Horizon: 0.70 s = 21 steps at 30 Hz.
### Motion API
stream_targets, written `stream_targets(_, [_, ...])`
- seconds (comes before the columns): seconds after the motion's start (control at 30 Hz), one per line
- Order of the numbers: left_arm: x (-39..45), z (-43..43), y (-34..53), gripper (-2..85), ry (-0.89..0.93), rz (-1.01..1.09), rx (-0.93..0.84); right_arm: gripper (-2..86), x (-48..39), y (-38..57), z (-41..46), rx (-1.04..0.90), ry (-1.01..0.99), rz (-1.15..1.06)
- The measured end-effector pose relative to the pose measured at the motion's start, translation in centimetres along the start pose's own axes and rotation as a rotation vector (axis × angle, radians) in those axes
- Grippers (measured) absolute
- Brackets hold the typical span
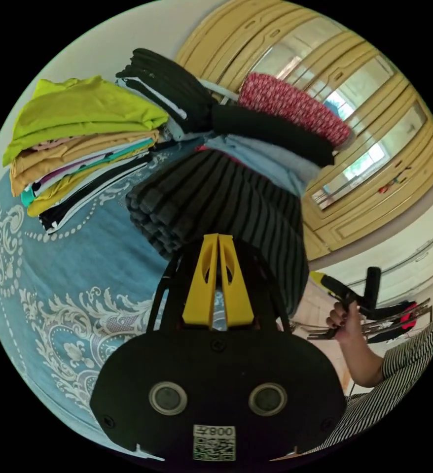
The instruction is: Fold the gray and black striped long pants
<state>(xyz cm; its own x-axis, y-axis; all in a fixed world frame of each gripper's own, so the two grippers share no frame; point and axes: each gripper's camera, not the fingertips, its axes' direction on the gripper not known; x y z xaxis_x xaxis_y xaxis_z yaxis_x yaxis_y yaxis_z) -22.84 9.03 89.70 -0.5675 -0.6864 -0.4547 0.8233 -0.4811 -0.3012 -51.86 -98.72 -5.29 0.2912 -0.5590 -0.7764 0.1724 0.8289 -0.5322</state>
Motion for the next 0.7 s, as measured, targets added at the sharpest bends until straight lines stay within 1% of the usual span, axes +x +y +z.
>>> stream_targets(0.03, [0.5,2.2,0.0,0.0,-0.108,-0.001,-0.105,1.4,-1.4,0.0,0.3,0.007,0.056,-0.027])
stream_targets(0.07, [0.8,3.9,0.2,0.0,-0.136,0.016,-0.161,0.9,-2.4,0.1,0.5,0.022,0.092,-0.041])
stream_targets(0.1, [0.9,4.0,0.3,0.0,-0.136,0.011,-0.143,0.8,-2.8,0.1,0.5,0.028,0.102,-0.038])
stream_targets(0.17, [1.7,3.2,0.5,0.0,-0.069,-0.051,-0.099,0.4,-5.0,0.1,0.6,0.055,0.096,-0.085])
stream_targets(0.2, [2.2,2.9,0.6,0.0,-0.062,-0.040,-0.085,0.3,-5.8,0.1,0.8,0.061,0.088,-0.115])
stream_targets(0.23, [3.6,2.3,1.0,0.0,-0.073,0.009,-0.057,0.2,-7.8,0.0,1.6,0.046,0.077,-0.192])
stream_targets(0.3, [5.8,2.1,1.7,0.0,-0.137,0.085,-0.062,0.2,-10.8,-0.5,4.0,-0.014,0.123,-0.290])
stream_targets(0.33, [6.9,2.9,2.3,0.0,-0.187,0.134,-0.102,0.1,-12.7,-0.7,6.4,-0.067,0.170,-0.358])
stream_targets(0.37, [7.6,4.5,2.8,0.0,-0.226,0.168,-0.191,0.1,-14.1,-0.8,9.5,-0.139,0.229,-0.408])
stream_targets(0.4, [7.8,5.3,3.0,0.0,-0.241,0.183,-0.244,0.1,-14.5,-0.8,11.2,-0.183,0.264,-0.419])
stream_targets(0.43, [8.2,6.7,3.7,0.0,-0.262,0.200,-0.327,0.1,-15.2,-0.7,14.4,-0.253,0.355,-0.439])
stream_targets(0.47, [8.7,7.0,4.5,0.0,-0.288,0.210,-0.361,0.1,-16.3,-0.5,15.4,-0.218,0.387,-0.476])
stream_targets(0.6, [10.2,4.5,7.1,0.1,-0.321,0.219,-0.310,0.2,-18.6,-1.0,16.6,-0.221,0.380,-0.450])
stream_targets(0.7, [9.9,4.0,10.1,0.3,-0.409,0.207,-0.373,0.2,-19.8,-1.3,17.6,-0.212,0.350,-0.437])
